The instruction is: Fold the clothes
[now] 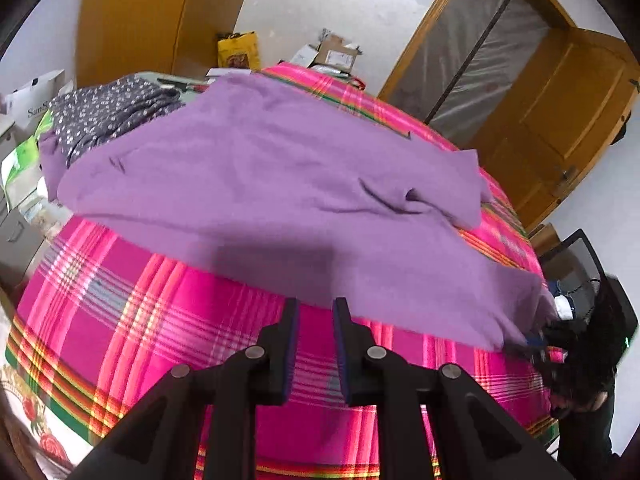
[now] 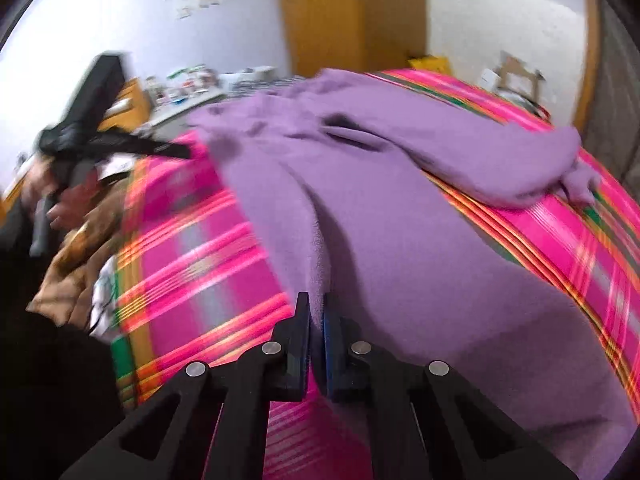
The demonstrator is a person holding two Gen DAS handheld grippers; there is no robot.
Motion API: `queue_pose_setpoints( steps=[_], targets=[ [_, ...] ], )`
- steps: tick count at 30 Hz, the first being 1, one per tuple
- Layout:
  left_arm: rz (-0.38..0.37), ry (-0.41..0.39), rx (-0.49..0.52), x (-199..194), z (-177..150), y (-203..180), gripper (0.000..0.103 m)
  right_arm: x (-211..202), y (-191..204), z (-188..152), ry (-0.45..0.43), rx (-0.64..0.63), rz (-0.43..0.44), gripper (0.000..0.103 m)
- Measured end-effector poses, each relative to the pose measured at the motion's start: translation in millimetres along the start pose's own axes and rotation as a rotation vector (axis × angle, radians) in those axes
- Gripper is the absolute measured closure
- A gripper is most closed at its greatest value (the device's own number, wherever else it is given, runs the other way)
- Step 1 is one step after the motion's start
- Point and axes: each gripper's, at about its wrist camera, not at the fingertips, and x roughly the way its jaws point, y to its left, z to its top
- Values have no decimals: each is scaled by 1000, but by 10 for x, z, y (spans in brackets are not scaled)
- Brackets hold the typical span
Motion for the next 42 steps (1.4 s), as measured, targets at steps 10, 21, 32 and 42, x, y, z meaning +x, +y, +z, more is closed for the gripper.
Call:
queue_pose_setpoints(
  steps=[10, 21, 32, 42],
  targets=[
    [142, -113, -224, -350, 93, 778, 85, -80, 341, -313, 44, -65, 110, 87],
    [166, -179, -408, -322, 276, 1534, 70, -267, 265, -364, -52, 33, 46, 67],
    [71, -180, -480, -112, 390, 1799, 60, -213, 219, -399, -9, 60, -11, 67],
    [70, -206, -475, -163, 422, 1784, 95, -118, 250, -382, 50, 4, -77, 90]
  ],
)
